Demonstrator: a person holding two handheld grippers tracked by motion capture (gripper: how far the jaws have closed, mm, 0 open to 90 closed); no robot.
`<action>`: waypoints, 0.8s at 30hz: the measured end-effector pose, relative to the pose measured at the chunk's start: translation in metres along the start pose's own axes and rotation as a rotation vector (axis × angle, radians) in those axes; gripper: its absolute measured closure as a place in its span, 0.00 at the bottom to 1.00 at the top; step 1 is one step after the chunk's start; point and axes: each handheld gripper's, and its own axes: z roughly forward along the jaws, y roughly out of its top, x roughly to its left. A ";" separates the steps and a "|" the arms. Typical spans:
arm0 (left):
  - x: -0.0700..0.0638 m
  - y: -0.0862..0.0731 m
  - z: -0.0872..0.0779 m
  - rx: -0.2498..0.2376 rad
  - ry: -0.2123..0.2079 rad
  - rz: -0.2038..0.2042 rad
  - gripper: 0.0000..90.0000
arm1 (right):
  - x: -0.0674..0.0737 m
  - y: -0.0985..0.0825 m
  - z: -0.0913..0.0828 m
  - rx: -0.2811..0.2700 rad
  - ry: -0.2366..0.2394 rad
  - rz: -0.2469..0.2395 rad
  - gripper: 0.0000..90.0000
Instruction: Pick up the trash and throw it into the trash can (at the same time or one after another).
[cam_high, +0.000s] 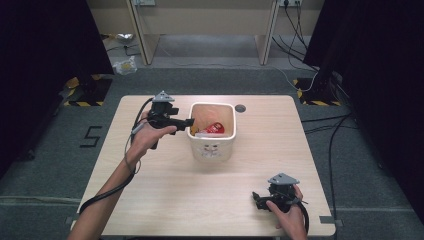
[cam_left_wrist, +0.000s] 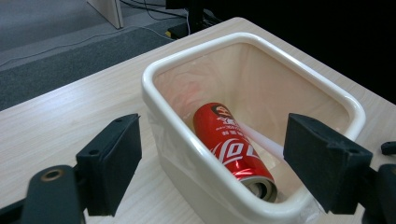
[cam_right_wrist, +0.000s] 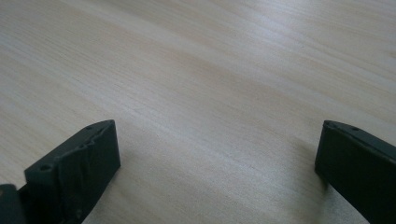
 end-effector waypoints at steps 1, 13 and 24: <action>0.001 -0.001 -0.002 -0.003 0.002 -0.002 0.21 | 0.000 0.000 0.000 0.000 0.000 0.000 0.00; 0.015 -0.018 -0.015 -0.019 0.021 -0.031 0.21 | 0.000 0.000 0.000 0.000 0.000 0.000 0.00; 0.025 -0.033 -0.025 -0.038 0.037 -0.056 0.21 | 0.000 0.000 0.000 0.000 0.000 0.000 0.00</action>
